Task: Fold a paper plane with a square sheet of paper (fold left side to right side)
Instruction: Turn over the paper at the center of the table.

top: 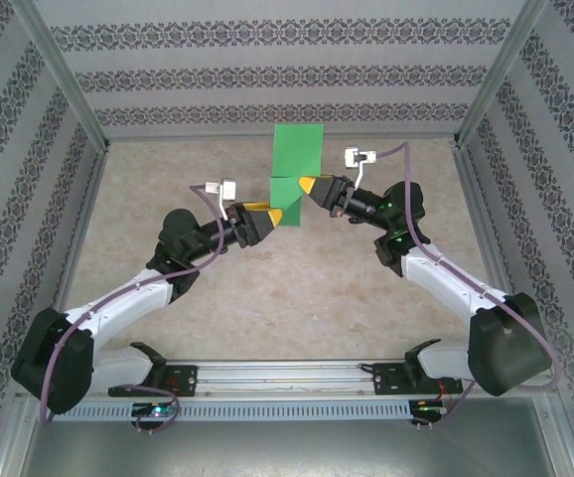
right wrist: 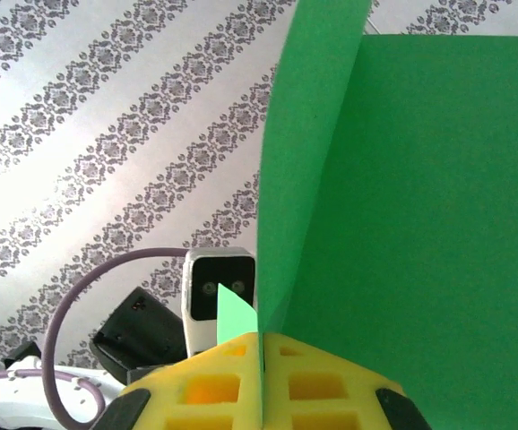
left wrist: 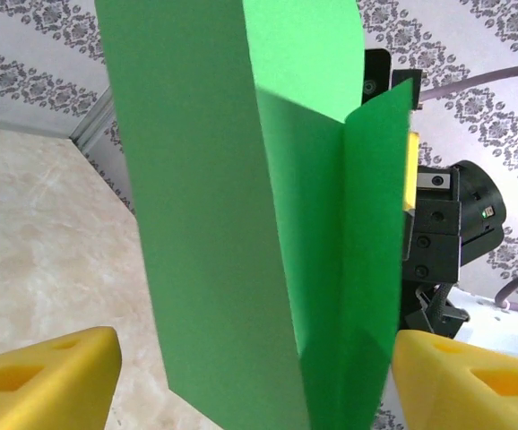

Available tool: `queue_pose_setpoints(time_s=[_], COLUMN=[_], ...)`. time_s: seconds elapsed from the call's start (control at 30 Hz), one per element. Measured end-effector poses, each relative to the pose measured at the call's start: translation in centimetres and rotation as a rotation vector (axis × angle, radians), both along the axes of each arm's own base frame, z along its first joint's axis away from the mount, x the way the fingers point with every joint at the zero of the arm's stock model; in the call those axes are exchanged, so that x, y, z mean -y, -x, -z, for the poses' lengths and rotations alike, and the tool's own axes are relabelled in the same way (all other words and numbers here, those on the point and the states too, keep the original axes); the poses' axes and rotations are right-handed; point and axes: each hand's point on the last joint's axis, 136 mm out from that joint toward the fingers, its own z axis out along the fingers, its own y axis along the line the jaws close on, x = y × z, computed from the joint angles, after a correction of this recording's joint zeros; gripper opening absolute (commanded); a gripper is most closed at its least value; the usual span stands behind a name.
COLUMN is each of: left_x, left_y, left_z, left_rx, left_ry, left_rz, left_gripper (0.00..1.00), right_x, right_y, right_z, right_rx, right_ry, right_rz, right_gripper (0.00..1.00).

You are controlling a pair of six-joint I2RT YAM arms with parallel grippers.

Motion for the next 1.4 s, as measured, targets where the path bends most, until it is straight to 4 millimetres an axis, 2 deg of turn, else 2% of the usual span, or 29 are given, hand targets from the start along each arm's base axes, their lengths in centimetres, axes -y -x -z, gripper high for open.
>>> queue_pose_setpoints(time_s=[0.43, 0.53, 0.63, 0.8, 0.93, 1.03, 1.27, 1.4], left_x=[0.2, 0.3, 0.3, 0.3, 0.3, 0.1, -1.0, -1.4], left_y=[-0.2, -0.3, -0.4, -0.3, -0.3, -0.1, -0.2, -0.6], left_z=[-2.2, -2.0, -2.0, -2.0, -1.8, -1.3, -1.2, -0.5], left_rx=[0.033, 0.026, 0.023, 0.027, 0.025, 0.013, -0.008, -0.039], left_ry=[0.078, 0.079, 0.080, 0.077, 0.065, 0.026, -0.179, -0.362], left_rz=[0.018, 0.019, 0.019, 0.019, 0.015, 0.009, -0.081, -0.153], left_gripper=[0.33, 0.25, 0.13, 0.00, 0.00, 0.00, 0.00, 0.00], right_x=[-0.5, -0.5, -0.5, -0.5, -0.2, 0.8, 4.6, 7.0], right_y=[0.2, 0.2, 0.2, 0.2, 0.1, 0.1, 0.2, -0.3], right_z=[0.7, 0.9, 1.0, 1.4, 2.0, 2.3, 2.5, 4.4], right_rx=[-0.023, -0.026, -0.027, -0.033, -0.037, -0.035, 0.019, 0.010], right_ry=[-0.003, -0.001, 0.000, 0.006, 0.022, 0.042, 0.163, 0.308], right_rz=[-0.027, -0.027, -0.027, -0.025, -0.013, 0.027, 0.245, 0.416], right_gripper=[0.00, 0.05, 0.12, 0.26, 0.35, 0.42, 0.61, 0.67])
